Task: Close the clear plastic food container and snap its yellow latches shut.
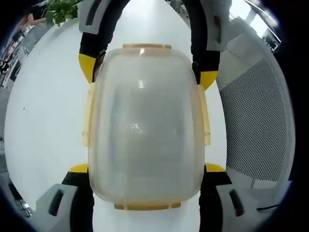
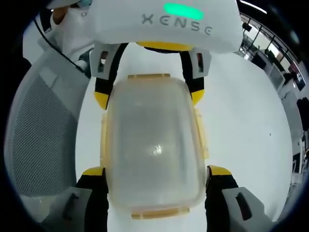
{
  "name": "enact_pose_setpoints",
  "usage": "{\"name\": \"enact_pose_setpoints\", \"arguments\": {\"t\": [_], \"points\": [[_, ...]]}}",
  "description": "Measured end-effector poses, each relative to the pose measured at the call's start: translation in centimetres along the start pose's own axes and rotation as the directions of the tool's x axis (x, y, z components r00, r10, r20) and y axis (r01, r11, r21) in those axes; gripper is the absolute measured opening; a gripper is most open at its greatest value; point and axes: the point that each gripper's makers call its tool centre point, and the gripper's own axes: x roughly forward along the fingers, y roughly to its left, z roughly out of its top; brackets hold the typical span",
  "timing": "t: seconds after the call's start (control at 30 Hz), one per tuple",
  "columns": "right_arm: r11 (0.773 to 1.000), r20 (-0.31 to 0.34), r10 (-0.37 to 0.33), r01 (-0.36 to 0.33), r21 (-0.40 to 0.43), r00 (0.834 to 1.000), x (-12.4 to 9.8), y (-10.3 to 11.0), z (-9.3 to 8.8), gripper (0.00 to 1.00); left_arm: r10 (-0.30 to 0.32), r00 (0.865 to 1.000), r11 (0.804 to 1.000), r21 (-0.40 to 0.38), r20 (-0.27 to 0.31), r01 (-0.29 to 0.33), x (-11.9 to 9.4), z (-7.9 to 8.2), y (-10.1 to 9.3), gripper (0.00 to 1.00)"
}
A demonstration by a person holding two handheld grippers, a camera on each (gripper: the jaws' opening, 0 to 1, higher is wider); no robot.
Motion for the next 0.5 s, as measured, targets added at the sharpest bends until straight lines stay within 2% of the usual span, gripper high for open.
{"name": "enact_pose_setpoints", "arguments": {"t": [0.5], "points": [[1.0, 0.0, 0.0, 0.0, -0.002, 1.0, -0.03, -0.97, 0.09, 0.83, 0.003, 1.0, 1.0, -0.008, 0.005, -0.003, -0.05, 0.09, 0.94, 0.92]]}}
